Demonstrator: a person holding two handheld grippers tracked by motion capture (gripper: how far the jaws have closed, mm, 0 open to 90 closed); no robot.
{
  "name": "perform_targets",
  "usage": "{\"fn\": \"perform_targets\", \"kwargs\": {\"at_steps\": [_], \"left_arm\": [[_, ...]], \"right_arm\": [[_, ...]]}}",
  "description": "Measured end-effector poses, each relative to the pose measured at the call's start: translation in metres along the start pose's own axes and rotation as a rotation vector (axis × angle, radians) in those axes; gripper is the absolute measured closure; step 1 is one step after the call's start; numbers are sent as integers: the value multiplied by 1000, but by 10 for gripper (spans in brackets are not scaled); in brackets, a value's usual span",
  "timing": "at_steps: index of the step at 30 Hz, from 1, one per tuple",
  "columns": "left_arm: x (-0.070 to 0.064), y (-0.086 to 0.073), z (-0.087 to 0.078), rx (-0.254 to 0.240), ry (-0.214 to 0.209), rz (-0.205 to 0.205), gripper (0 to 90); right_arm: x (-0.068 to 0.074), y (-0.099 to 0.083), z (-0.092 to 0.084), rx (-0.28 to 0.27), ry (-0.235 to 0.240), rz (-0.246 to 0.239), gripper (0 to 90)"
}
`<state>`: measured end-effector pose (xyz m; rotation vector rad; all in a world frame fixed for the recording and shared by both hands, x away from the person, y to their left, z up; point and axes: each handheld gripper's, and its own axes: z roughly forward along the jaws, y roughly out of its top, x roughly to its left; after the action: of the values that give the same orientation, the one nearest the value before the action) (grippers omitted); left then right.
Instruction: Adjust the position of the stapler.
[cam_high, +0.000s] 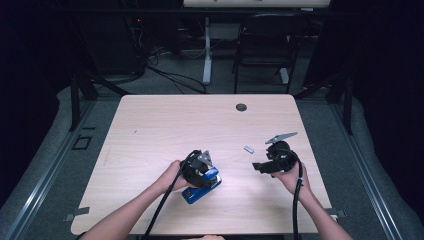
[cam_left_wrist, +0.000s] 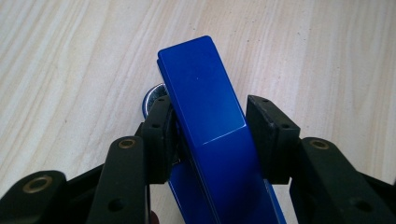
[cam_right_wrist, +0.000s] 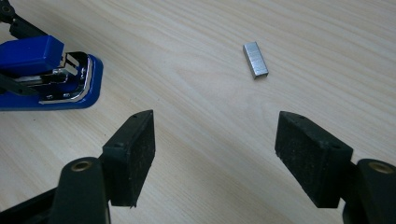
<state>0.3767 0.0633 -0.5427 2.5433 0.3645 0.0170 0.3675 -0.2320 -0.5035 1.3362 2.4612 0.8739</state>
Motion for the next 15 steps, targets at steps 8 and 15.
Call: {"fn": "perform_targets", "kwargs": {"at_steps": [8, 15], "left_arm": [[-4, -2, -5, 4, 3, -88, 398], [-14, -22, -19, 0, 27, -204, 250]], "right_arm": [[6, 0, 3, -11, 49, -50, 343], [22, 3, 10, 2, 112, -140, 298]]}}
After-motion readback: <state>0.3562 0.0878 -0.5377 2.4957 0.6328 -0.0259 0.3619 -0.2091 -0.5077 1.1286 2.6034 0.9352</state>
